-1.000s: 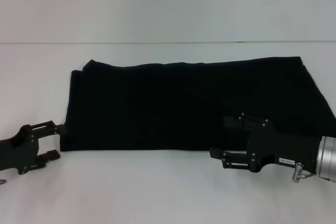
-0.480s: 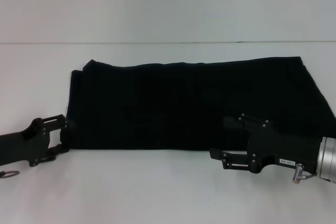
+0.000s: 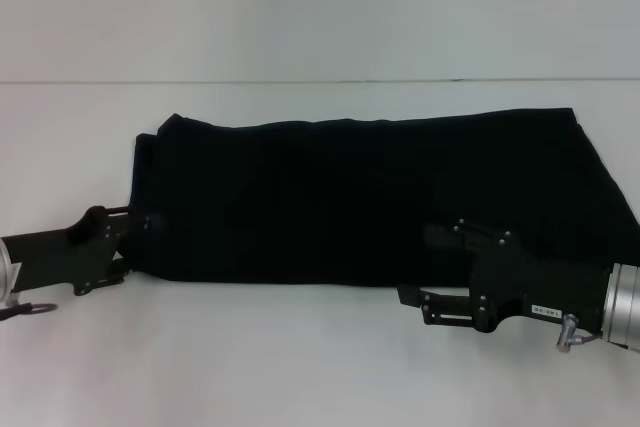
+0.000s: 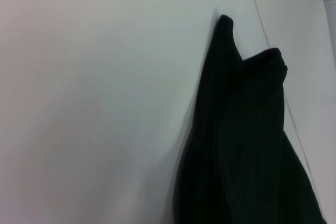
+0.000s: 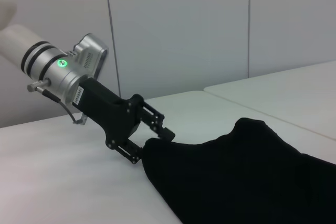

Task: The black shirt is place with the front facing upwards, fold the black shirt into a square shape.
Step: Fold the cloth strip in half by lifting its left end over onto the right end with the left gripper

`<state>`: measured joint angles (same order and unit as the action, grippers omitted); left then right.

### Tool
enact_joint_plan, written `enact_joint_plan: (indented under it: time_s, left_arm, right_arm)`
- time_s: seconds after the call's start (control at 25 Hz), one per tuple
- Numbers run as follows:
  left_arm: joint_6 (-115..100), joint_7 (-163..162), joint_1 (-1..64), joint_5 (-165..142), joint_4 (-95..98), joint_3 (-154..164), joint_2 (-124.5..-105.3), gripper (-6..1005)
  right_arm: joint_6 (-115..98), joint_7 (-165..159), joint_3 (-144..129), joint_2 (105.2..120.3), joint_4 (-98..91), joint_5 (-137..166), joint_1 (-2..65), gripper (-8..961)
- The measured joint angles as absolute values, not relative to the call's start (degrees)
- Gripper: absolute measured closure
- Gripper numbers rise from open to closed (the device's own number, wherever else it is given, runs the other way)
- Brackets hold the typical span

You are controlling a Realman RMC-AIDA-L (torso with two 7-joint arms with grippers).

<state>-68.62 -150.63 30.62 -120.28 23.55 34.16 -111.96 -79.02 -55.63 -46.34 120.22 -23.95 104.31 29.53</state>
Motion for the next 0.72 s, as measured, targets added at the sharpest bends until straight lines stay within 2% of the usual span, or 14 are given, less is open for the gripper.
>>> enact_joint_plan:
  time_s: [0.56, 0.72]
  left_arm:
    - [-67.5, -149.4, 30.2, -120.0, 24.8, 36.3, -112.5, 604]
    - [-67.5, -148.6, 30.2, -119.8, 24.8, 36.2, -112.5, 797]
  right_arm:
    - [-78.7, -55.6, -46.1, 120.23, -23.7, 104.2, 29.5, 38]
    - [-78.6, -55.6, -46.1, 120.24, -23.7, 104.2, 29.6, 38]
